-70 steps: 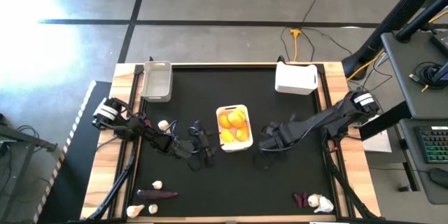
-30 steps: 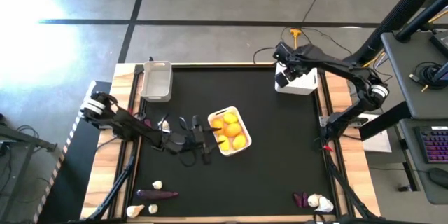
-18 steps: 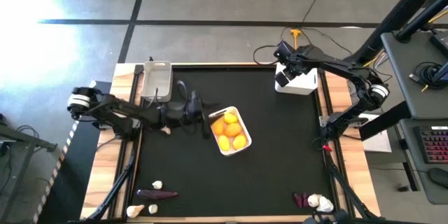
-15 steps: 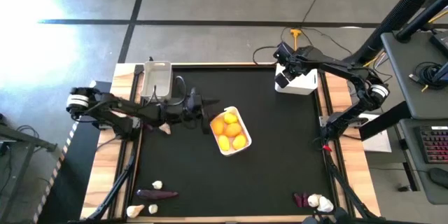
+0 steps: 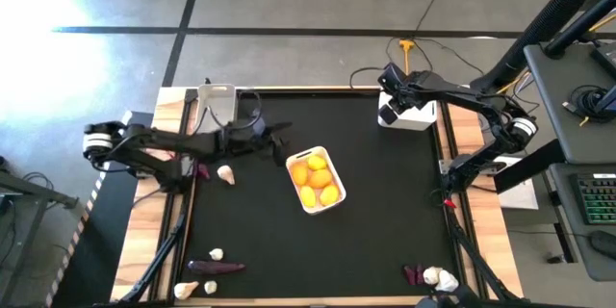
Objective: Sort produce into baskets
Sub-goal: Put the garlic into the top white bin
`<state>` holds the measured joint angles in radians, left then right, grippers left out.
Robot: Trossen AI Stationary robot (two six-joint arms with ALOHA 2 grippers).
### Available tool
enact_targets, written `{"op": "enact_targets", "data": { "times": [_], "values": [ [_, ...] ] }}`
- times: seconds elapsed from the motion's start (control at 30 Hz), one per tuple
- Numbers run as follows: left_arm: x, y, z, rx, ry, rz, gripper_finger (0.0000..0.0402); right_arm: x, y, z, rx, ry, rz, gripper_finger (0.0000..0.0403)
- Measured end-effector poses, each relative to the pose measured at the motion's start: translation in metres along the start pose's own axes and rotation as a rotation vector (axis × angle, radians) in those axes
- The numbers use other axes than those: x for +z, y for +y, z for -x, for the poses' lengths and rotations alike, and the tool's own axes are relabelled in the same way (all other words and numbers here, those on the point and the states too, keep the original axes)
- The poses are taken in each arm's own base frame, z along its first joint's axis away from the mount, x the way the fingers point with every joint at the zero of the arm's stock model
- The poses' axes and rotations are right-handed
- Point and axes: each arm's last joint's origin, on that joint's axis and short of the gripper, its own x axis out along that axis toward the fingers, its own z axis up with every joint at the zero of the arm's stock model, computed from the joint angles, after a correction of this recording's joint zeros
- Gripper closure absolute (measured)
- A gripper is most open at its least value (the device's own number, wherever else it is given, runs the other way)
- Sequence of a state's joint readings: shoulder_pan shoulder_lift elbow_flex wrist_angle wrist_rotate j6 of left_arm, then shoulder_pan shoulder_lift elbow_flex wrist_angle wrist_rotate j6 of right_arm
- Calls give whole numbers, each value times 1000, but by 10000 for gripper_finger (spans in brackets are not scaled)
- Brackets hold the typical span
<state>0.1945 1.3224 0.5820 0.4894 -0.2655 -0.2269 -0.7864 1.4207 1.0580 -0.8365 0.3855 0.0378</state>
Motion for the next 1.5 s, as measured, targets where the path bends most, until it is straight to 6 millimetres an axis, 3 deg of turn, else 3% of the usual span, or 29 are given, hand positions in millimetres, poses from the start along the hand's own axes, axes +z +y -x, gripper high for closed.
{"op": "enact_targets", "data": {
  "times": [0.23, 0.67, 0.87, 1.13, 1.33, 1.5],
  "values": [
    [5, 46, -24, 170, 20, 4, 194, 8, 0, 2, 1, -87, 28, 301],
    [-9, 59, -21, 190, 76, 47, 194, 11, -15, -10, -26, -70, -44, 301],
    [6, 81, -25, 273, 88, 66, 194, 12, -25, -36, -45, 6, -139, 310],
    [39, 109, -51, 316, 79, -29, 194, 25, -20, -67, 6, 49, -132, 313],
    [37, 115, -78, 324, 124, -72, 194, 31, -17, -78, 71, 62, -91, 312],
    [33, 116, -81, 320, 149, -82, 194, 30, -14, -70, 204, 39, -83, 312]
  ]
}}
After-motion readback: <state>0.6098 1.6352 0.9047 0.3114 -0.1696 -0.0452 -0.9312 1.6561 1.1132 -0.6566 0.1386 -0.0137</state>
